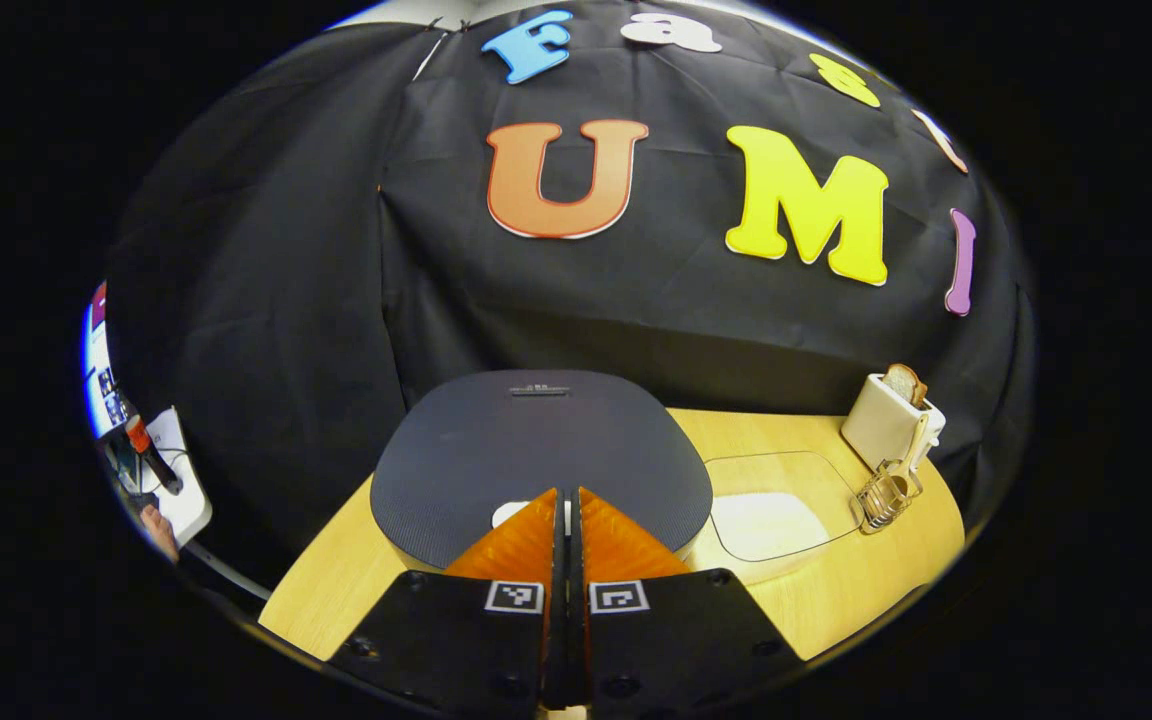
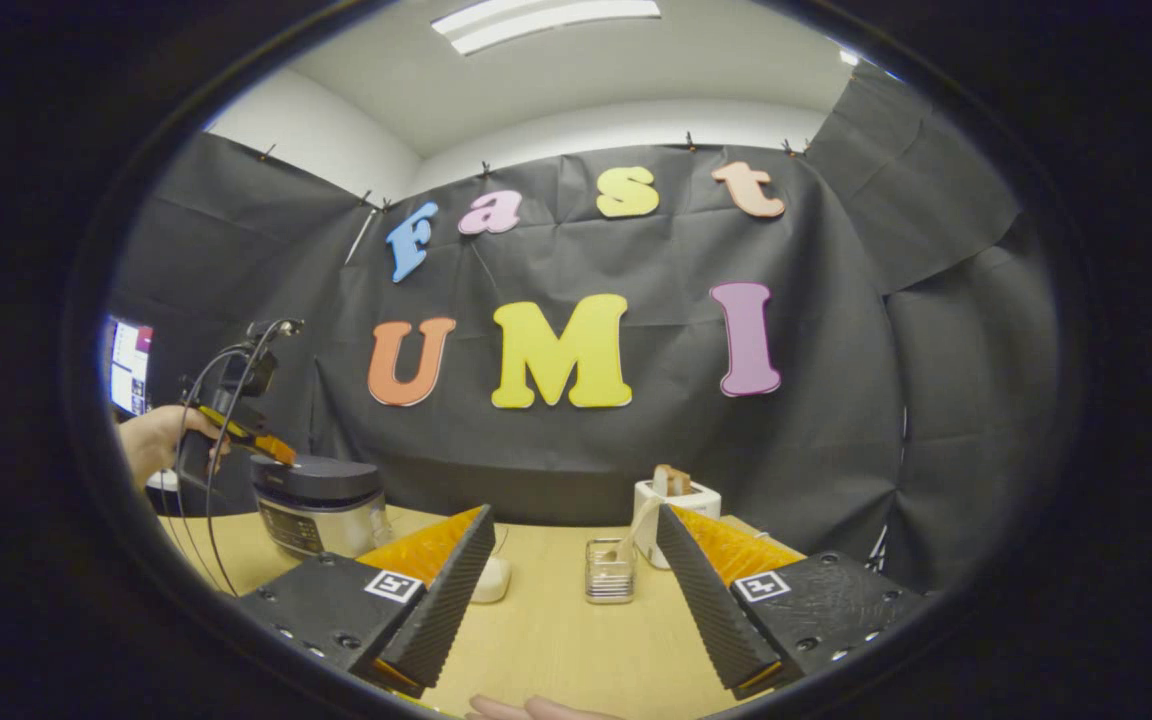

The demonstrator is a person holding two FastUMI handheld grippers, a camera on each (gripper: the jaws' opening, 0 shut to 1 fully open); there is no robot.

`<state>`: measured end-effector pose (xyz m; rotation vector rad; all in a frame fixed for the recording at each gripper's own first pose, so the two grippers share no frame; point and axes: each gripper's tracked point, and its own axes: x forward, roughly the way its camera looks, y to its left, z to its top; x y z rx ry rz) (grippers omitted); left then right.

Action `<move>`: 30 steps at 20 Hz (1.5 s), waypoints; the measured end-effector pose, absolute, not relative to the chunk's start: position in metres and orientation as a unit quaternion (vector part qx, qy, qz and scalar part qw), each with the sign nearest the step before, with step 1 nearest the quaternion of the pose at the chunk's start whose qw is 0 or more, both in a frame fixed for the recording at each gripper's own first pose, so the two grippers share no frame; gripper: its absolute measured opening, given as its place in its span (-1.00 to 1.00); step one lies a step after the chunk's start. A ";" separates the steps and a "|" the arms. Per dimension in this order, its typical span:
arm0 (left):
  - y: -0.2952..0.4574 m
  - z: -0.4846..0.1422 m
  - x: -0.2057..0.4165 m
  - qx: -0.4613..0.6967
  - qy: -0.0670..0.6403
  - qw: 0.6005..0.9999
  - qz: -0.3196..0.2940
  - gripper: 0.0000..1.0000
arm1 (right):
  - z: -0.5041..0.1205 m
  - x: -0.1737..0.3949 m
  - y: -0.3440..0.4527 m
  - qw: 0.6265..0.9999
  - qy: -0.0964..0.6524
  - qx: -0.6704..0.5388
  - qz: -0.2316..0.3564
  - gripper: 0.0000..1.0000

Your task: Close the left gripper, press the button to open the rice cooker; take a wooden spoon from the chopstick holder with the right hand, scoop a spoonful of rice and pour it into the rice cooker, then put the wooden spoon back into the chopstick holder.

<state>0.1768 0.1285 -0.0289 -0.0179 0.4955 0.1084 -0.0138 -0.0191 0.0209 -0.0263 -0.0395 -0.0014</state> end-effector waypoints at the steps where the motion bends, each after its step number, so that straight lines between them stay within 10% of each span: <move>1: 0.127 -0.018 0.177 0.003 0.230 0.972 0.056 -0.94 | 0.019 -0.013 -0.019 1.000 -0.016 -0.012 0.002 0.92; 4: 0.118 0.014 0.174 0.022 0.187 0.981 0.054 -0.72 | 0.015 -0.008 -0.023 1.000 -0.011 -0.012 -0.002 0.92; 9: 0.104 0.035 0.155 0.035 0.158 0.985 0.060 0.60 | -0.006 0.010 -0.030 1.000 0.017 0.008 -0.003 0.92; 11: 0.096 0.041 0.148 0.044 0.140 0.988 0.053 0.78 | -0.011 0.021 -0.041 1.000 0.023 0.004 -0.007 0.92; 30: 0.051 -0.035 0.062 0.070 0.107 0.990 0.060 0.99 | -0.089 0.241 -0.111 0.982 0.181 0.049 0.004 0.83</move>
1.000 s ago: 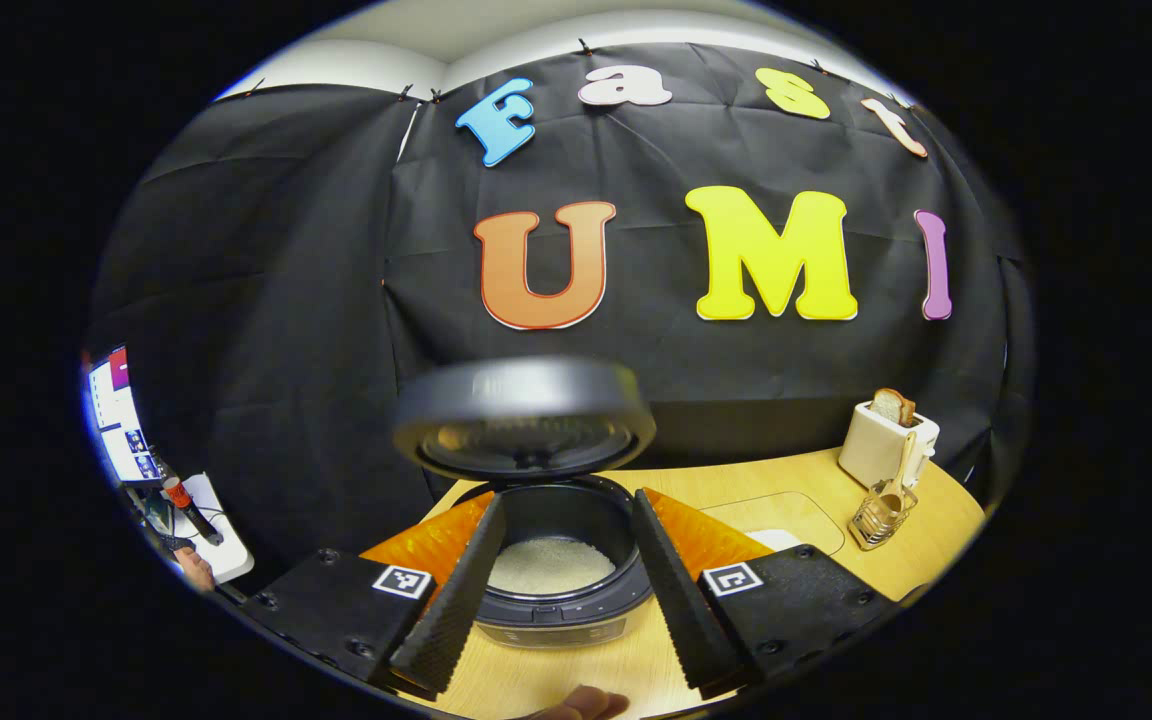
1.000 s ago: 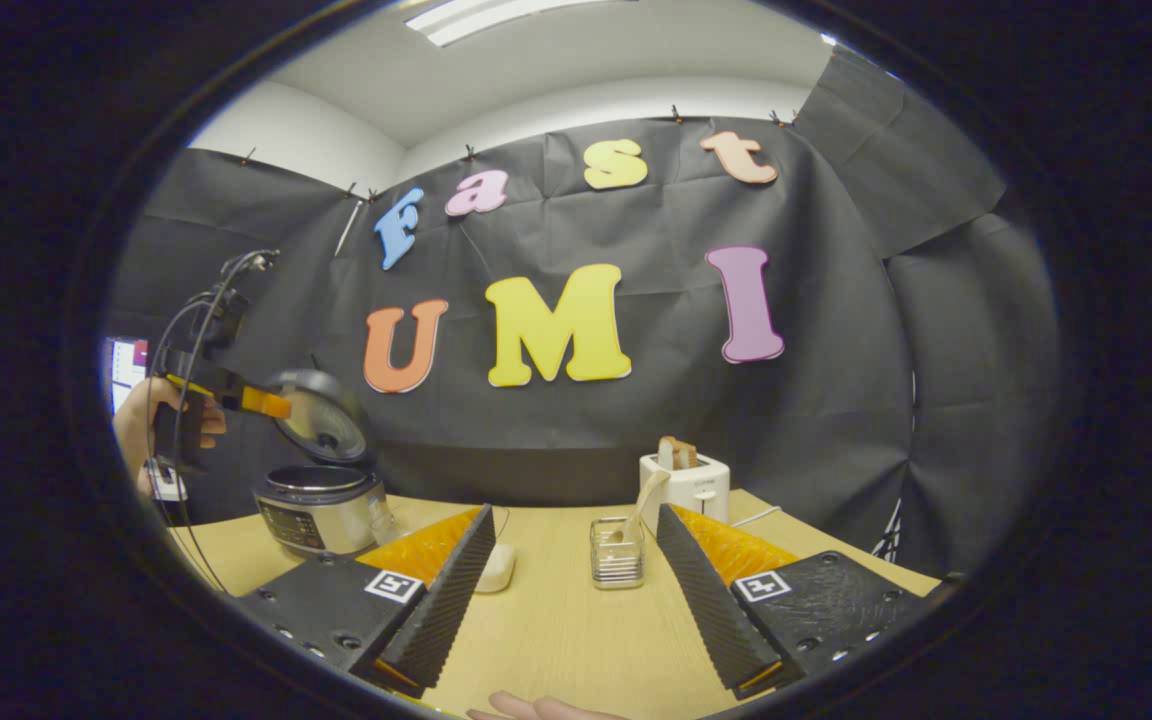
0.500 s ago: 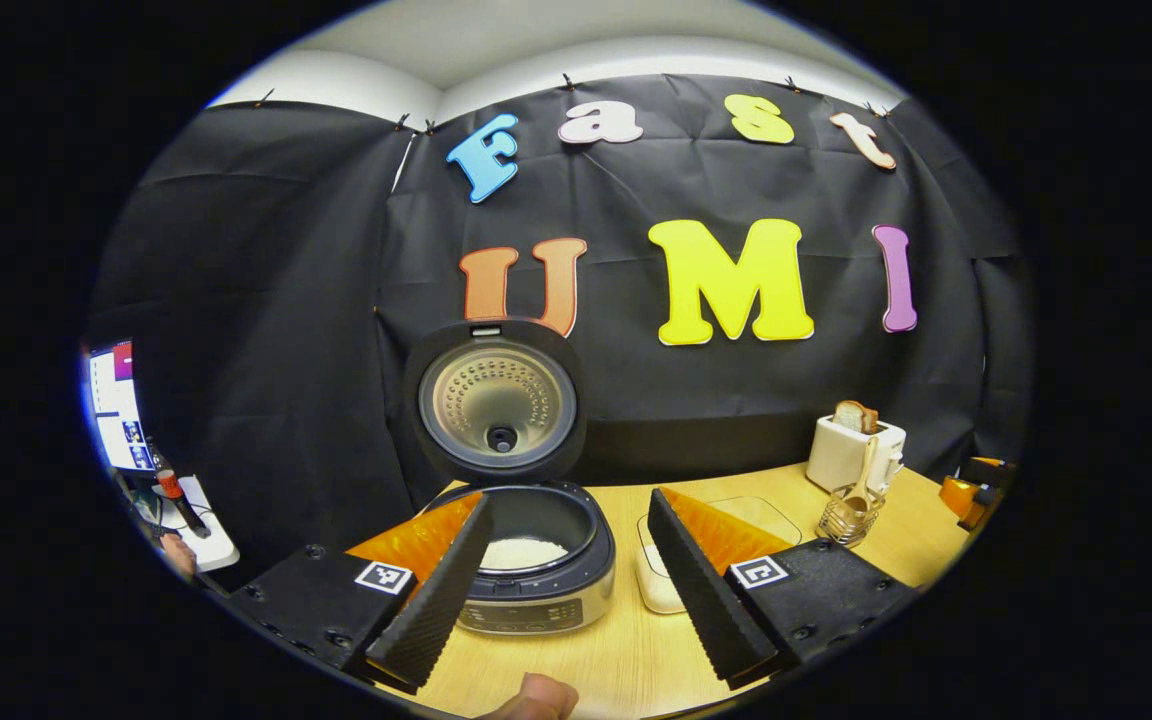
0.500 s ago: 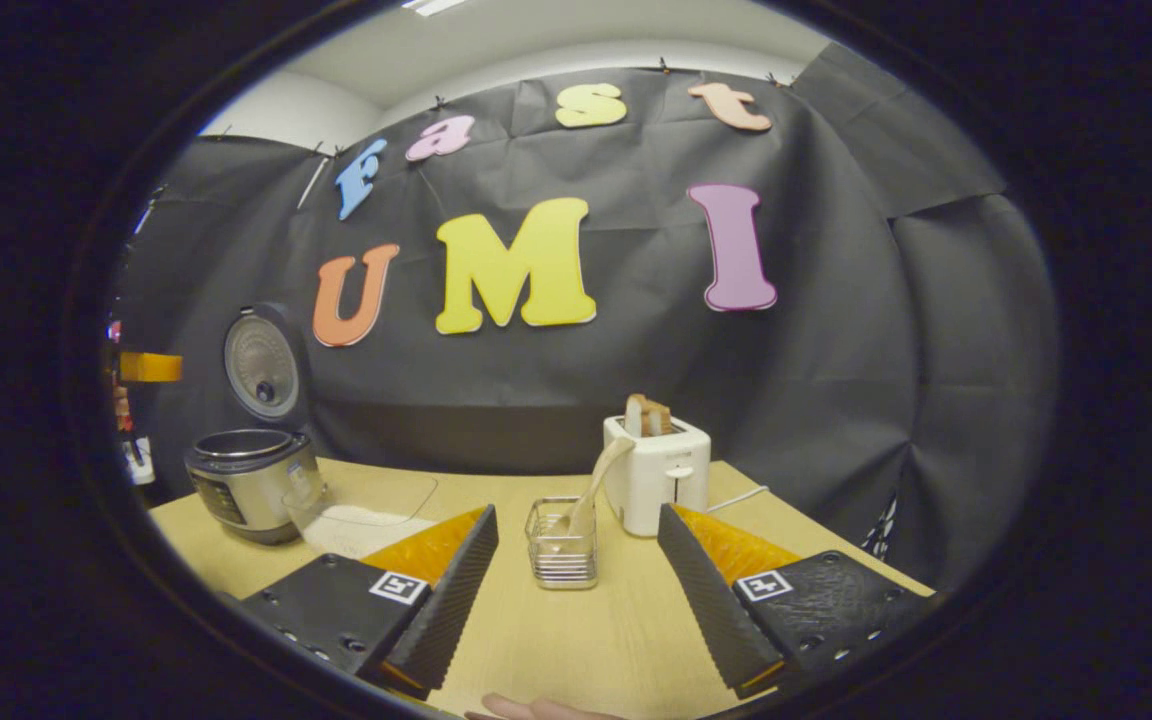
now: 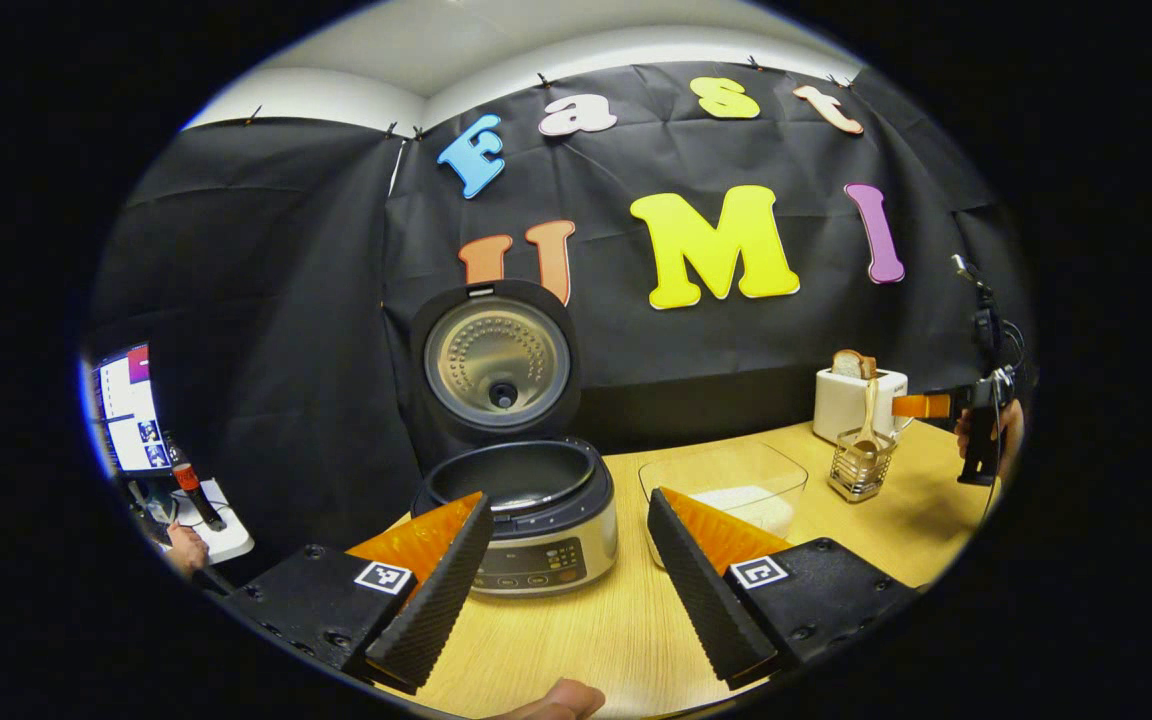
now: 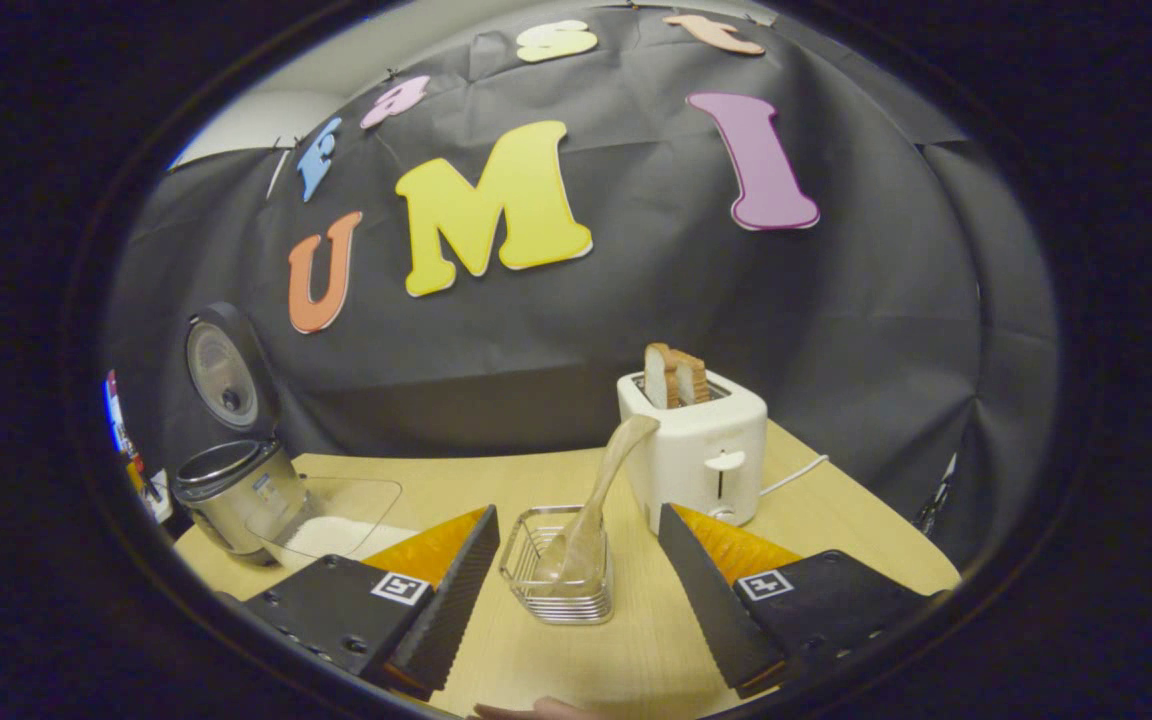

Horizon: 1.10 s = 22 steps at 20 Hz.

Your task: Close the left gripper, press the button to open the rice cooker; take a wooden spoon from the chopstick holder with the right hand, scoop a spoonful of rice and pour it into the rice cooker, then put the wooden spoon back into the chopstick holder.

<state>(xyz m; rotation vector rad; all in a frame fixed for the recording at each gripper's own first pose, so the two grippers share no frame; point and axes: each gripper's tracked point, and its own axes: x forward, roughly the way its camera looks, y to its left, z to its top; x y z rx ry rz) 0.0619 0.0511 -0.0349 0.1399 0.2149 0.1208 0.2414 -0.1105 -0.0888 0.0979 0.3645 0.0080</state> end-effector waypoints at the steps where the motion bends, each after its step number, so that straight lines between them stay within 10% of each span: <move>1: 0.049 -0.045 0.059 0.065 0.114 0.989 0.064 0.99 | -0.093 0.254 -0.115 0.982 0.186 0.041 -0.003 0.83; 14: 0.060 -0.076 0.041 0.039 0.132 0.988 0.068 0.99 | -0.134 0.333 -0.117 0.965 0.259 0.049 -0.019 0.72; 20: 0.066 -0.073 0.036 0.040 0.121 0.990 0.063 0.99 | -0.136 0.351 -0.124 0.960 0.269 0.073 -0.026 -0.02; 21: 0.067 -0.075 0.036 0.041 0.122 0.990 0.063 0.99 | -0.137 0.349 -0.122 0.959 0.272 0.072 -0.024 -0.58; 22: 0.070 -0.075 0.034 0.041 0.122 0.990 0.065 0.99 | -0.136 0.346 -0.119 0.959 0.274 0.071 -0.019 -0.55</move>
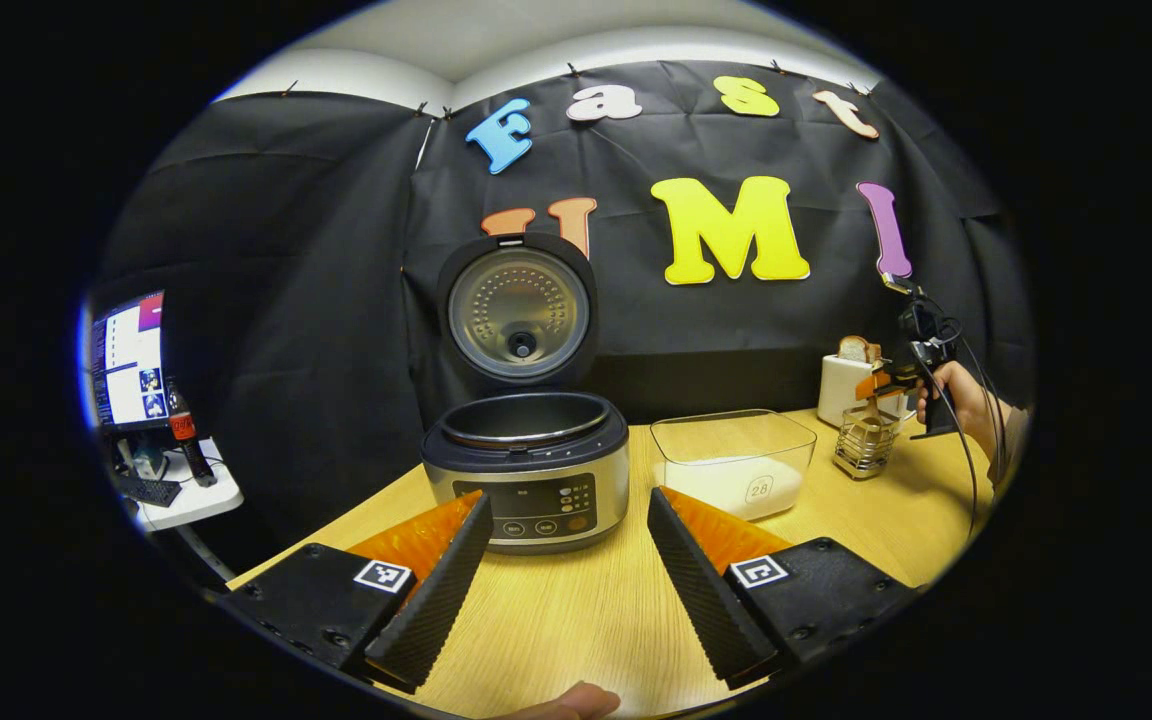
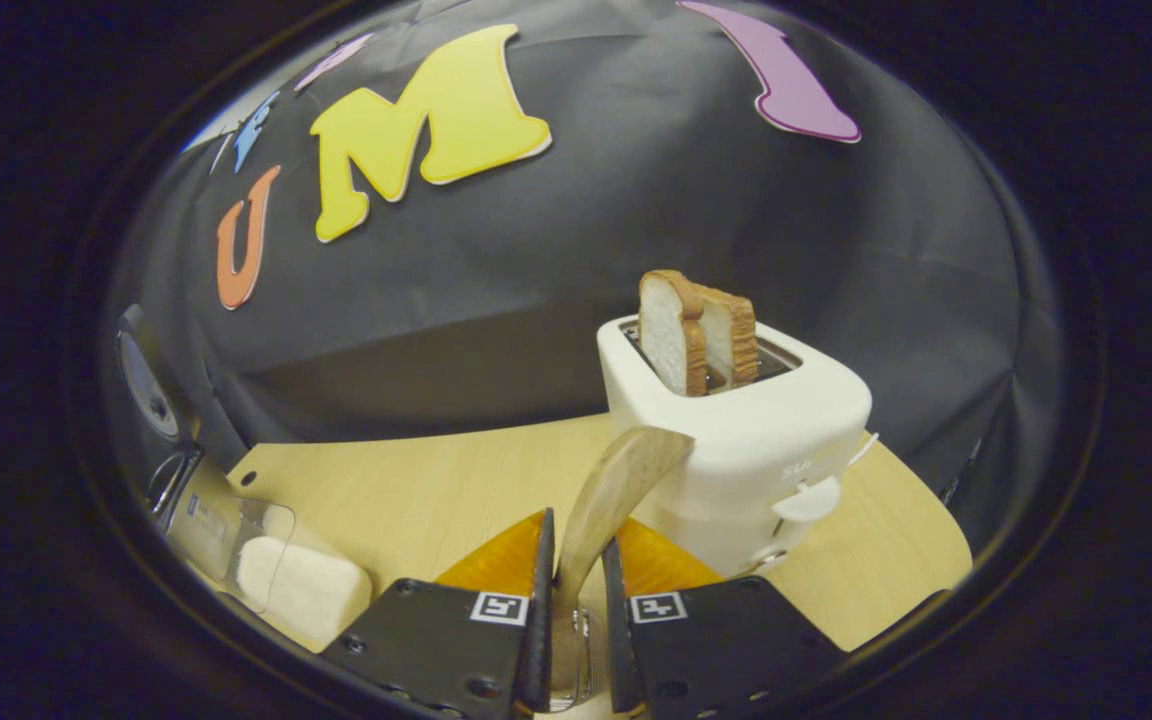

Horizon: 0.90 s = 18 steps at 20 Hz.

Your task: Close the left gripper, press the button to open the rice cooker; take a wooden spoon from the chopstick holder with the right hand, scoop a spoonful of rice and pour it into the rice cooker, then put the wooden spoon back into the chopstick holder.

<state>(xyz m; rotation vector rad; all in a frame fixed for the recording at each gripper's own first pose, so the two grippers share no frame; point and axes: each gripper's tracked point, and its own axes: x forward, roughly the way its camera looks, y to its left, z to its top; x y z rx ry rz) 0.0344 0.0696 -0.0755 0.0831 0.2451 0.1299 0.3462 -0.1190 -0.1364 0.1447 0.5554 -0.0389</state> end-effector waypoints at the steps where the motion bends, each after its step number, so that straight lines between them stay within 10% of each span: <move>1: 0.072 -0.074 0.034 0.041 0.121 0.990 0.066 0.99 | -0.133 0.345 -0.116 0.958 0.273 0.080 -0.015 -0.70; 18: 0.092 -0.042 0.000 0.041 0.113 0.990 0.077 0.99 | -0.017 0.266 -0.064 0.982 0.184 0.016 -0.033 -0.96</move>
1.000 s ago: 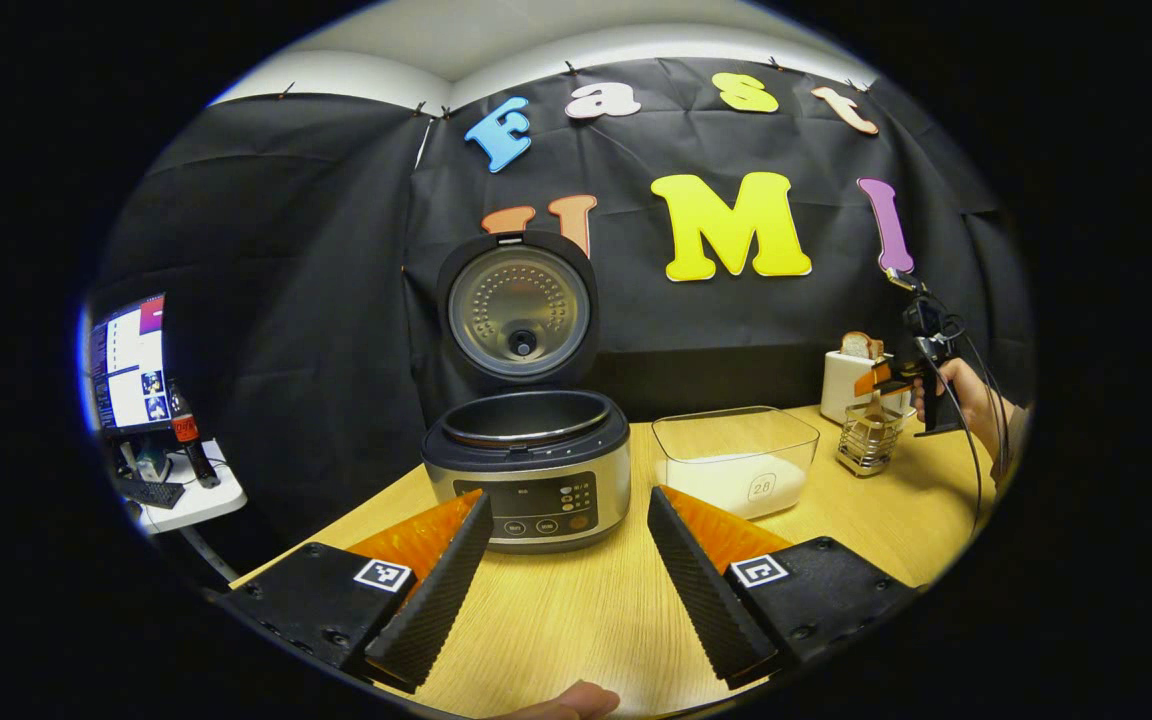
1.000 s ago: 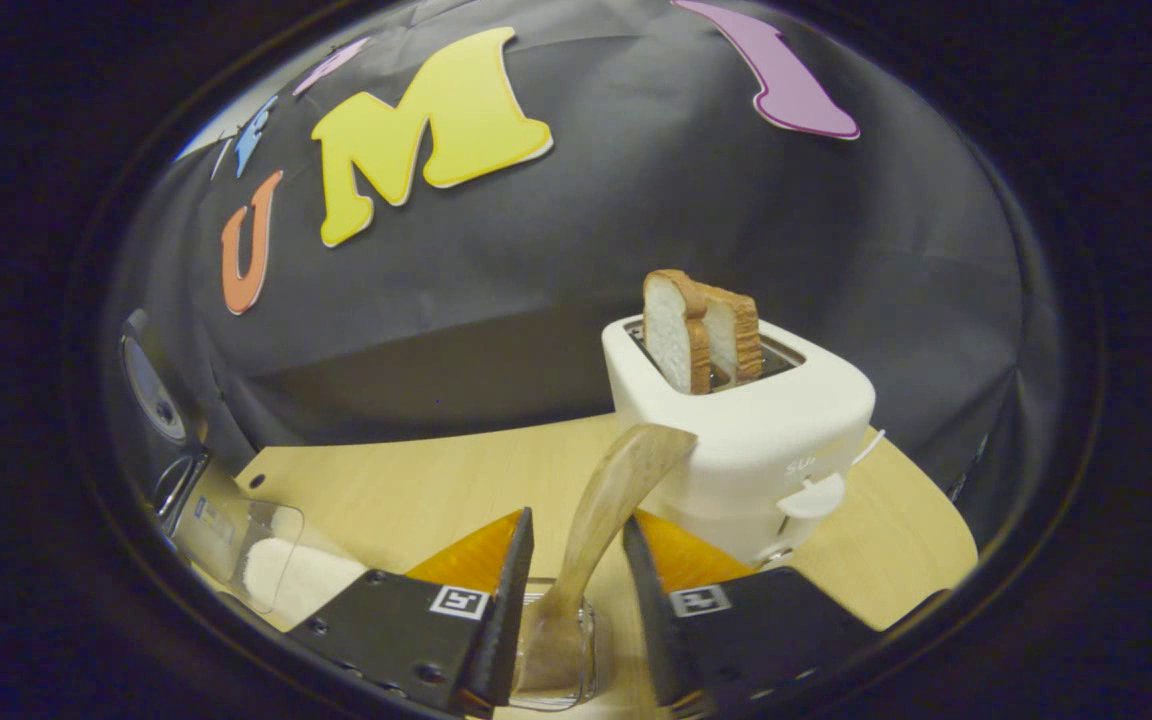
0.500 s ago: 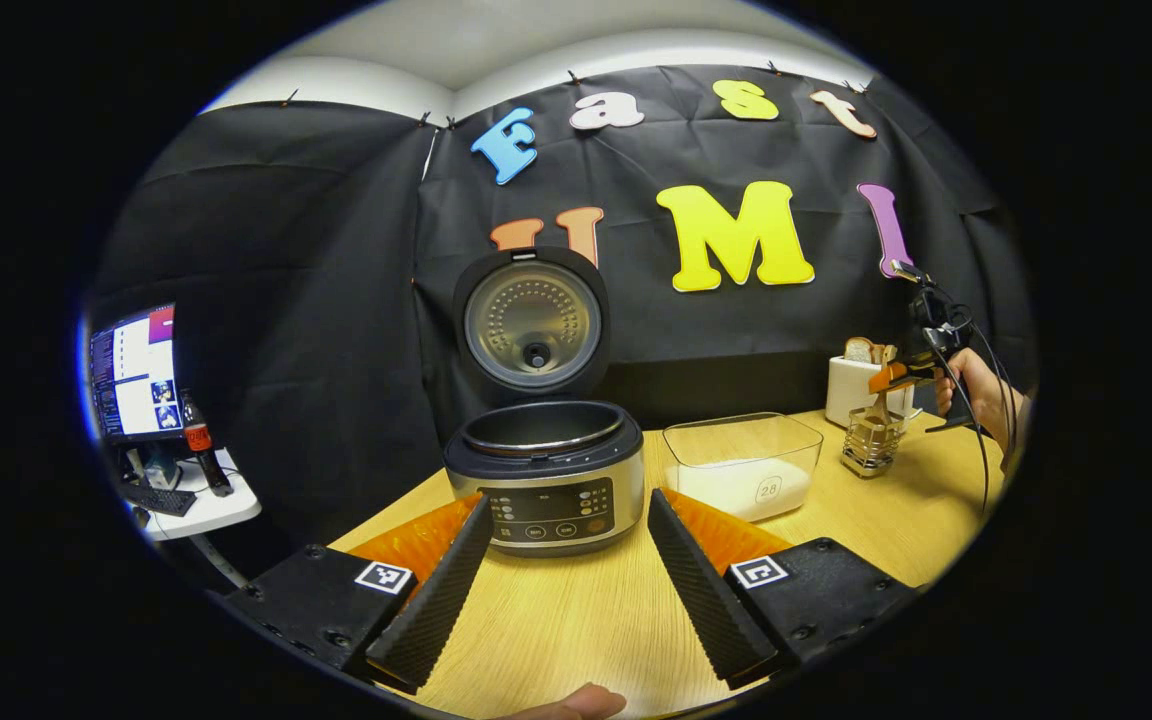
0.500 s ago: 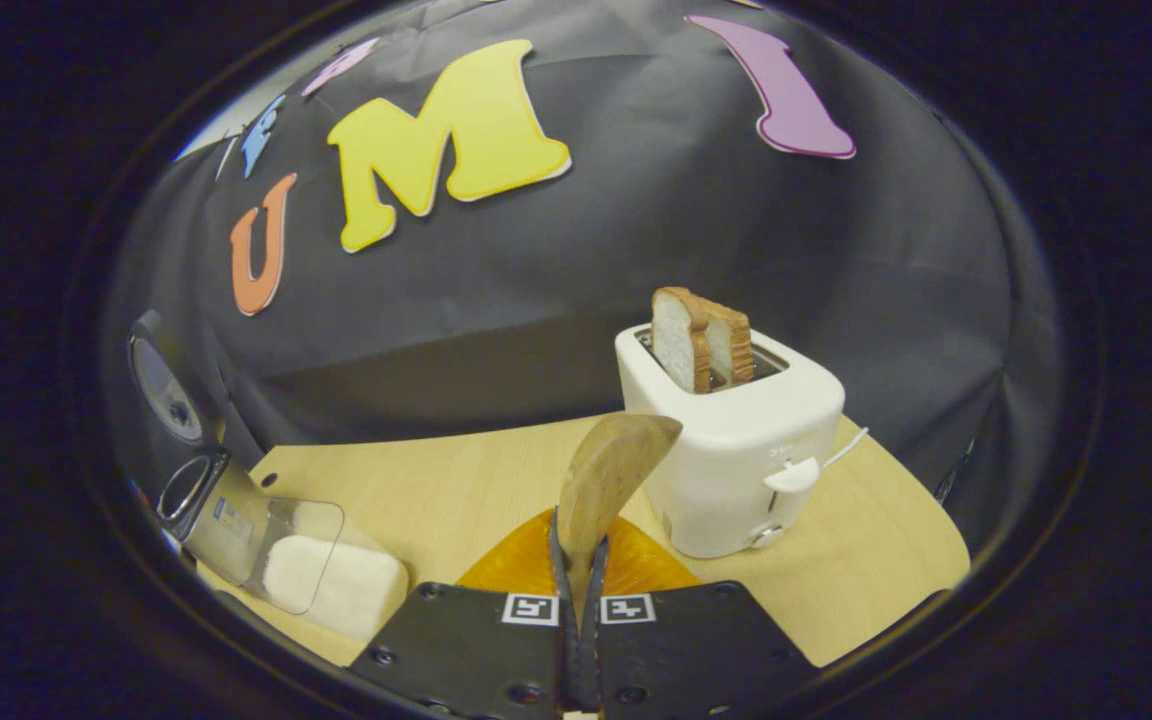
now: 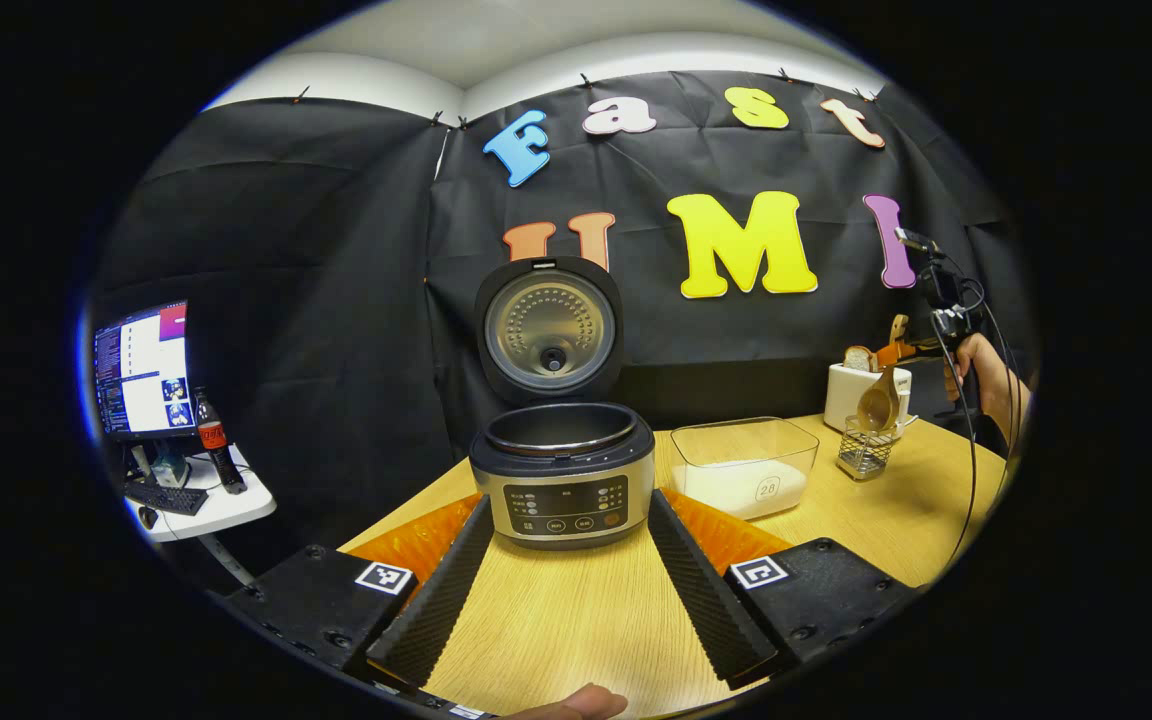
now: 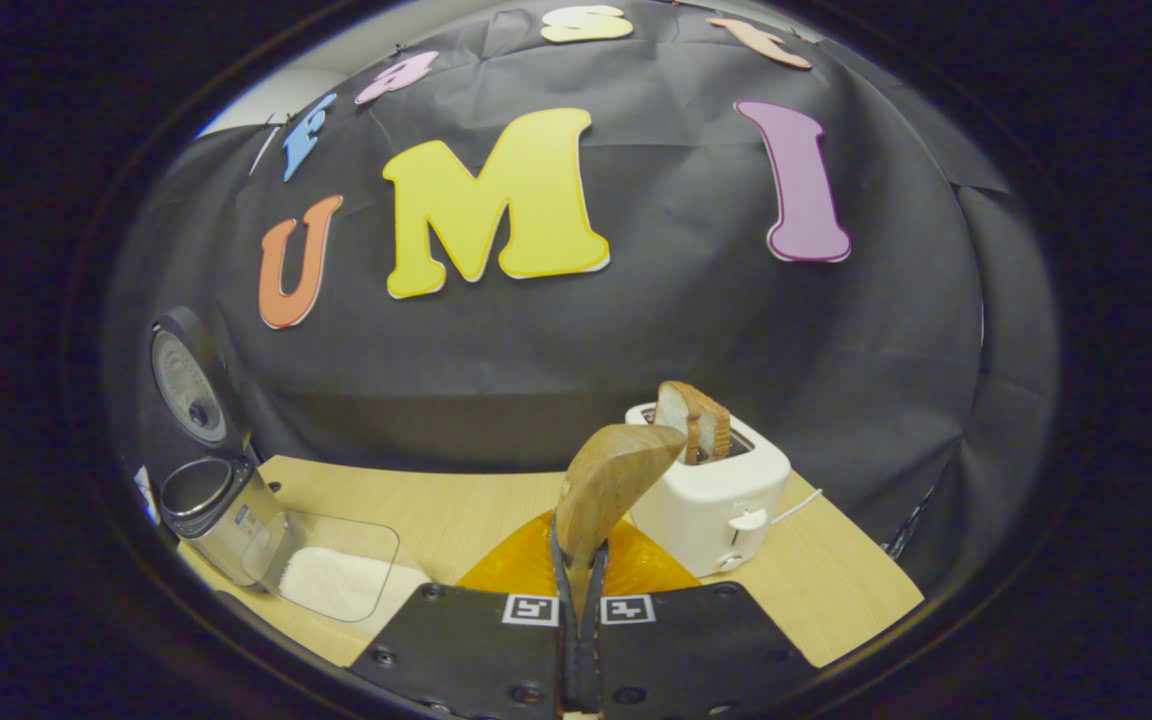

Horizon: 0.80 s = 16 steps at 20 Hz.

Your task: Close the left gripper, press the button to open the rice cooker; take a wooden spoon from the chopstick holder with the right hand, scoop a spoonful of rice and pour it into the rice cooker, then put the wooden spoon back into the chopstick holder.

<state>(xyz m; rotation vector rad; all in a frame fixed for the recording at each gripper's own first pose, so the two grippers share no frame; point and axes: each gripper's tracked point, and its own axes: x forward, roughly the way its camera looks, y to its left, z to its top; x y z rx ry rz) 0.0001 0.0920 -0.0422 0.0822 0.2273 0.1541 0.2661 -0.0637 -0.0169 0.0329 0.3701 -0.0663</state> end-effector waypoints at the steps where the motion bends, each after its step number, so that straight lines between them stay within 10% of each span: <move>1: 0.093 -0.042 0.000 0.040 0.113 0.990 0.075 0.99 | -0.010 0.265 -0.056 0.983 0.180 0.015 -0.029 -0.99; 16: 0.135 -0.033 -0.012 0.023 0.119 0.985 0.119 0.99 | 0.027 0.256 0.105 0.986 0.154 -0.030 0.048 -0.99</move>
